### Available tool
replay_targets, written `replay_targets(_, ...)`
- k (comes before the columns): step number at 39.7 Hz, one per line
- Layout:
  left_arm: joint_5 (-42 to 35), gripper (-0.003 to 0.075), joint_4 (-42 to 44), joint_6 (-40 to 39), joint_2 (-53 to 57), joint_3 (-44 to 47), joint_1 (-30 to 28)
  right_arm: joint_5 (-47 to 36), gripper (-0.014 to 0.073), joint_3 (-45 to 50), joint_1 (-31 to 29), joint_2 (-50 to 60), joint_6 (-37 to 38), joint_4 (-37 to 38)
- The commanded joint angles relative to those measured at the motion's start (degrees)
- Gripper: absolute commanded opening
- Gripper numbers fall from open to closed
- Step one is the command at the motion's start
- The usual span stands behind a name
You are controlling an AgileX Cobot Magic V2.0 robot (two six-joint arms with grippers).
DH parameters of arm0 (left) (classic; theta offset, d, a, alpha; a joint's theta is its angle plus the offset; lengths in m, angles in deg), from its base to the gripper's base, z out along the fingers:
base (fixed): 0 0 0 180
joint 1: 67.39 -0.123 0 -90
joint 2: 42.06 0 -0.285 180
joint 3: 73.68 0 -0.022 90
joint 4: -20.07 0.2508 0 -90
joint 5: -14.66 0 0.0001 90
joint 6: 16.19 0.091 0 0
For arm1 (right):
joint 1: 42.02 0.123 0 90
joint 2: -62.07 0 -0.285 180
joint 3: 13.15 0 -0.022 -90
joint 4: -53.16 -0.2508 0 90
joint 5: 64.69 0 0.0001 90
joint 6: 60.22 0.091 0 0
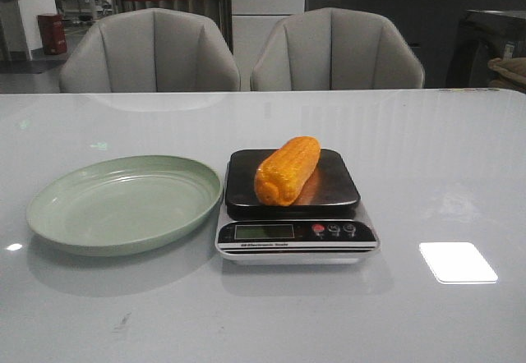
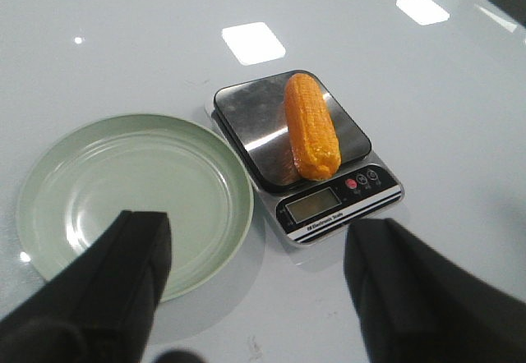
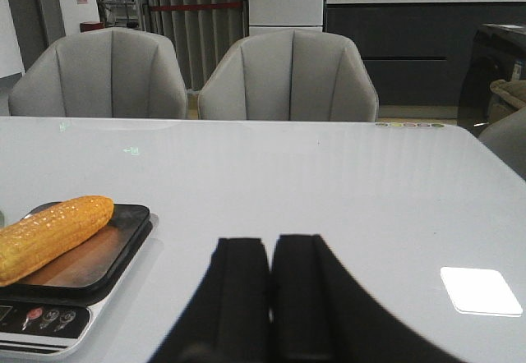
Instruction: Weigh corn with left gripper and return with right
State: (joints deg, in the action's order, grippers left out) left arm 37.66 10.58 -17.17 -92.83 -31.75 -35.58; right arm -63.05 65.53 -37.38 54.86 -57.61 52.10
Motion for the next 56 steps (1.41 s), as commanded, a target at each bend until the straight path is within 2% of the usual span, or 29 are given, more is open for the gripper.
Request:
replay_targets(1, -1.9, 0.0503, 2.2, -0.3, 6.8, 2.1, 0.1, -4.3, 0.0142, 0.6, 0.1, 1.1, -0.3, 0.0)
replay_targets(6, 1.6, 0.0467, 4.5, -0.3, 15.1, 6.3, 0.1, -4.3, 0.0142, 0.6, 0.1, 1.1, -0.3, 0.0)
replay_targets(9, 3.4, 0.0409, 5.9, -0.3, 20.2, 8.7, 0.1, -4.3, 0.0142, 0.6, 0.1, 1.1, -0.3, 0.0)
replay_targets(16, 6.9, 0.0241, 6.4, -0.3, 29.5, 11.2, 0.1, -4.3, 0.0142, 0.6, 0.1, 1.1, -0.3, 0.0)
replay_targets(20, 10.0, 0.0109, 7.1, -0.3, 32.9, 11.2, 0.1, -4.4, 0.0142, 0.6, 0.1, 1.1, -0.3, 0.0)
replay_targets(30, 9.4, 0.0113, 7.4, -0.3, 35.1, 11.2, 0.1, -5.0, 0.0142, 0.6, 0.1, 1.1, -0.3, 0.0)
replay_targets(35, 9.3, 0.0113, 7.5, -0.3, 35.1, 11.2, 0.1, -12.7, 0.0142, 0.5, 0.3, 1.1, 1.9, -0.7)
replay_targets(38, 8.6, 0.0113, 8.2, -0.3, 35.1, 11.2, 0.1, -14.7, 0.0142, -0.3, 0.3, 1.0, 2.0, -0.7)
replay_targets(46, 7.9, 0.0113, 8.4, -0.3, 35.1, 11.2, 0.1, -3.0, 0.0142, -8.1, 0.3, -3.6, 2.0, -0.7)
replay_targets(56, 7.5, 0.0113, 8.5, -0.3, 35.1, 11.3, 0.1, 11.1, 0.0142, -20.3, 0.3, -17.6, 2.0, -0.7)
